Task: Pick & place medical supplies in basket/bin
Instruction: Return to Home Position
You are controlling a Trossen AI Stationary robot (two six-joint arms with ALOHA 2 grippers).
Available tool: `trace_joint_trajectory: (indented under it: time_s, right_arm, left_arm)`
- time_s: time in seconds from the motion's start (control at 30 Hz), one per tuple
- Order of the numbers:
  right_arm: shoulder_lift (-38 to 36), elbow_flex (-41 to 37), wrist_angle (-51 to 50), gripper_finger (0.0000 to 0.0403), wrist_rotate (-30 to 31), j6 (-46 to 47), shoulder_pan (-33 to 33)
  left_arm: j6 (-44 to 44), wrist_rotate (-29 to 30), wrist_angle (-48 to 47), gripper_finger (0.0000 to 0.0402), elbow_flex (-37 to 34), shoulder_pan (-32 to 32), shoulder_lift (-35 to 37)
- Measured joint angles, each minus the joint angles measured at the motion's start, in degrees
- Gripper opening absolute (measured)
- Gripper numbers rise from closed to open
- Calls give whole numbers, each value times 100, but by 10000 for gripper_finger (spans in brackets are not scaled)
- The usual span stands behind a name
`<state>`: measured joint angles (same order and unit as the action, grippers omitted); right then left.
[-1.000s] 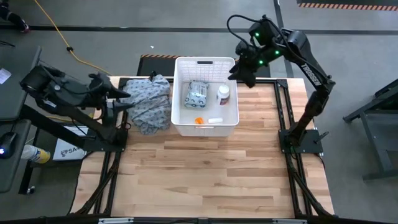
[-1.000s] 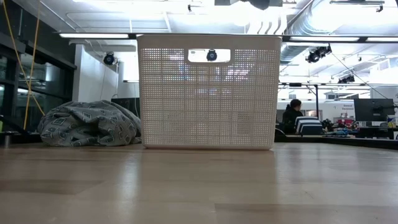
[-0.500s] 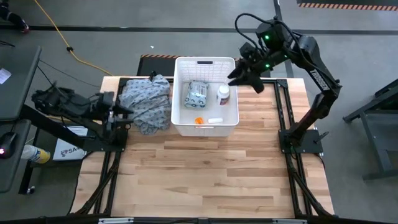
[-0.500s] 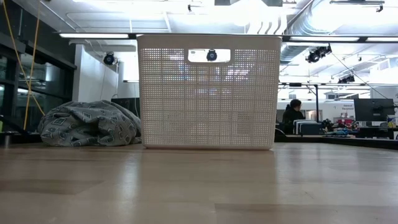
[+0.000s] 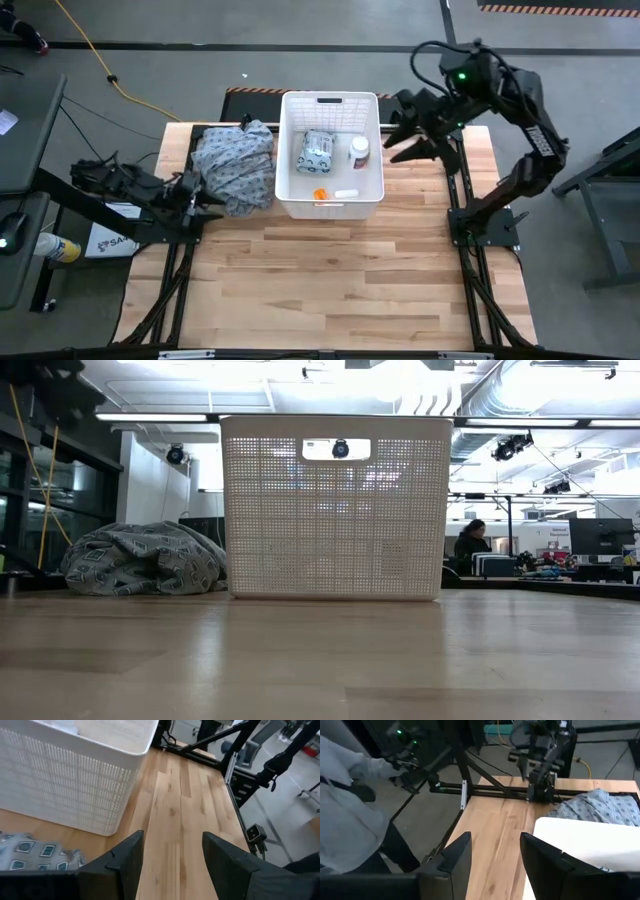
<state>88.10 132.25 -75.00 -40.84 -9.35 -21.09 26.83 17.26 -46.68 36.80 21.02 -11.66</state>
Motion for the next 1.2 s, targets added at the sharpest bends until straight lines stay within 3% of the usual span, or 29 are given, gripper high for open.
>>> trace_joint_trajectory:
  time_s: [0.33,1.2]
  right_arm:
    - [-473,0,-235,159,26,27,458]
    - [-829,0,-457,154,589,-10,1615]
  left_arm:
    - [-103,-37,873,232,-1042,0,530]
    - [-306,-48,3031,232,-2571,0,555]
